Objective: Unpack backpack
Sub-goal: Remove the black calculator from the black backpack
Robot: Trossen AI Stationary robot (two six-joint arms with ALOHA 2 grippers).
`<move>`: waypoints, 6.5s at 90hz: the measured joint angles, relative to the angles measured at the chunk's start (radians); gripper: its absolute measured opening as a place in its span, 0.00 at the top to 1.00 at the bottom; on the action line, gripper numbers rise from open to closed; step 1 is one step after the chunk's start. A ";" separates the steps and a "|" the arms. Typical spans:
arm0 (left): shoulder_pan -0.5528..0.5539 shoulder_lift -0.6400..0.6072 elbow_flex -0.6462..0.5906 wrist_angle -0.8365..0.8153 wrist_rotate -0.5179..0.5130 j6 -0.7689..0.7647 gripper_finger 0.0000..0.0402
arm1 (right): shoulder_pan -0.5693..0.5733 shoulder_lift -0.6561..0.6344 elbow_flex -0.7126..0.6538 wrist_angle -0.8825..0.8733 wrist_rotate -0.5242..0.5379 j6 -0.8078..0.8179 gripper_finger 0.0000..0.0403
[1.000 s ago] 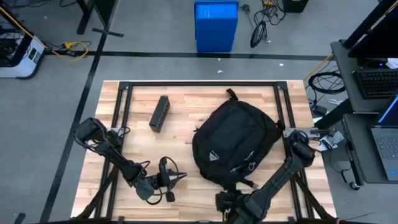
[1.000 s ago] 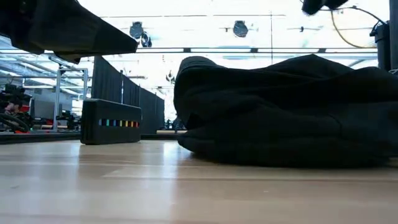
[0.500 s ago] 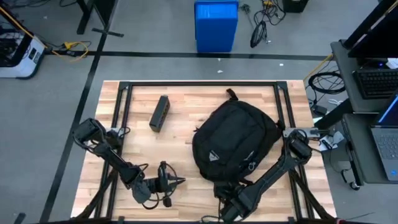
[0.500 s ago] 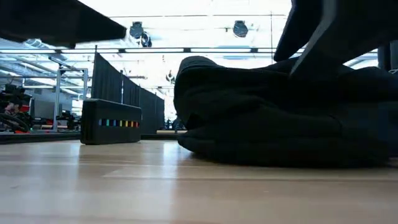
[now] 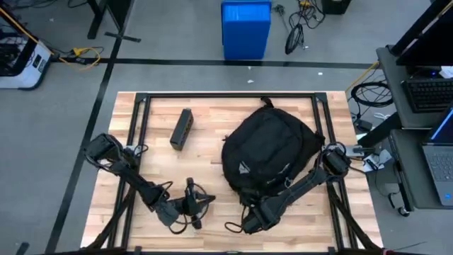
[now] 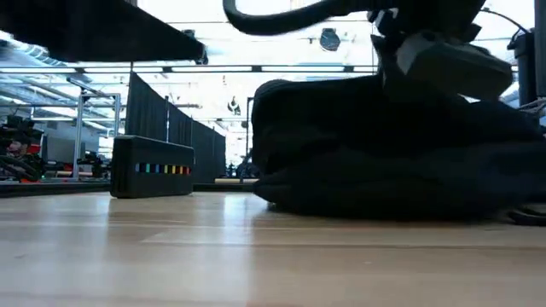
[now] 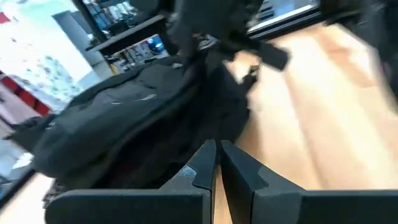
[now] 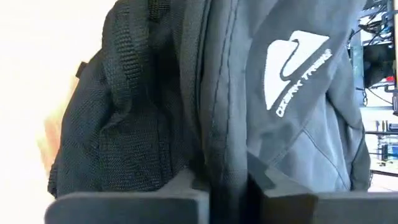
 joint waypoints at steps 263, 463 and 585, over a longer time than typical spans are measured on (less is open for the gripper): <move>0.466 0.249 0.417 -0.304 0.514 0.663 0.54 | 0.024 -0.287 0.130 -0.088 -0.078 0.096 1.00; 0.556 0.324 0.638 -0.517 0.594 0.787 0.60 | 0.098 -0.404 0.130 -0.031 0.033 0.054 1.00; 0.466 0.326 0.649 -0.602 0.269 0.825 0.92 | 0.100 -0.404 0.130 -0.023 0.029 0.046 1.00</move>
